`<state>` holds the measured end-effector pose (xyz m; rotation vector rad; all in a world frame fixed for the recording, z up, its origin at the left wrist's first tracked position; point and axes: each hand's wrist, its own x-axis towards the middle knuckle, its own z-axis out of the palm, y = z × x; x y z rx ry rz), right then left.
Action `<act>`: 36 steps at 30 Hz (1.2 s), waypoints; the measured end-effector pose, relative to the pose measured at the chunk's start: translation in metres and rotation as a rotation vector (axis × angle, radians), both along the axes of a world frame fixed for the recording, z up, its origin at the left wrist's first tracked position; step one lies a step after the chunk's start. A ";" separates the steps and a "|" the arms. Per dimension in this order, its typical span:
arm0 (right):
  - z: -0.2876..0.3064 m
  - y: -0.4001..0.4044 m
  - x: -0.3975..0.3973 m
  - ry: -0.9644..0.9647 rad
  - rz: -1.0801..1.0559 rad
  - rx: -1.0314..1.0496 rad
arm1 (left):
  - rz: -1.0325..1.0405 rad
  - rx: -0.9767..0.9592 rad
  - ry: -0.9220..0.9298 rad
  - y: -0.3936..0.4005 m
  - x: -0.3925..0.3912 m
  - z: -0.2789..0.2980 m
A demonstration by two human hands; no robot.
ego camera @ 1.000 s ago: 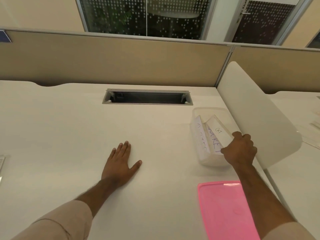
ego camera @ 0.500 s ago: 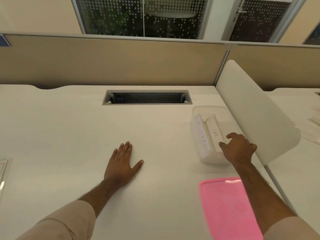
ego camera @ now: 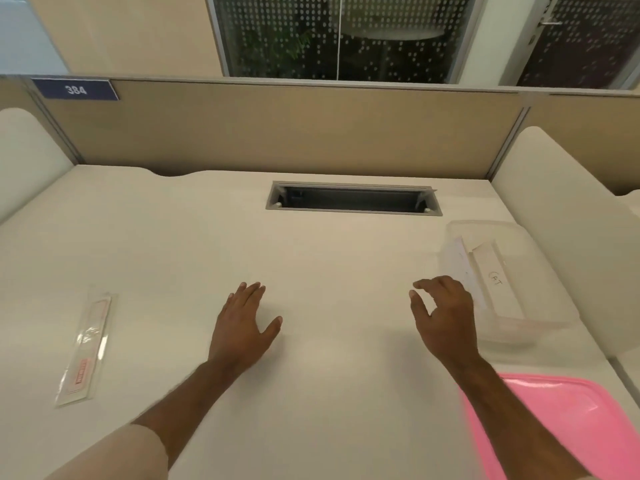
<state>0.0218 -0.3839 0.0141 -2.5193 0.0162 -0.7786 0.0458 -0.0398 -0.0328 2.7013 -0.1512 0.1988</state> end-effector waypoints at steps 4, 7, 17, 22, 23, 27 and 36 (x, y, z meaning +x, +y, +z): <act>-0.008 0.065 0.015 0.079 0.170 0.006 | 0.181 -0.035 -0.080 0.062 -0.013 0.017; -0.010 0.116 0.023 0.136 0.275 0.008 | 0.306 -0.034 -0.143 0.108 -0.025 0.027; -0.005 0.258 0.030 0.315 0.602 -0.025 | 0.753 -0.088 0.045 0.211 -0.071 0.025; -0.006 0.301 0.025 0.353 0.724 -0.081 | 0.796 -0.226 0.117 0.219 -0.079 0.012; -0.005 0.307 0.024 0.355 0.741 -0.088 | 0.804 -0.231 0.114 0.219 -0.080 0.011; 0.001 0.319 0.026 0.340 0.765 -0.096 | 0.776 -0.258 0.049 0.218 -0.081 0.010; 0.019 0.299 0.024 0.413 0.642 0.206 | 0.455 -0.264 -0.140 0.202 -0.083 0.021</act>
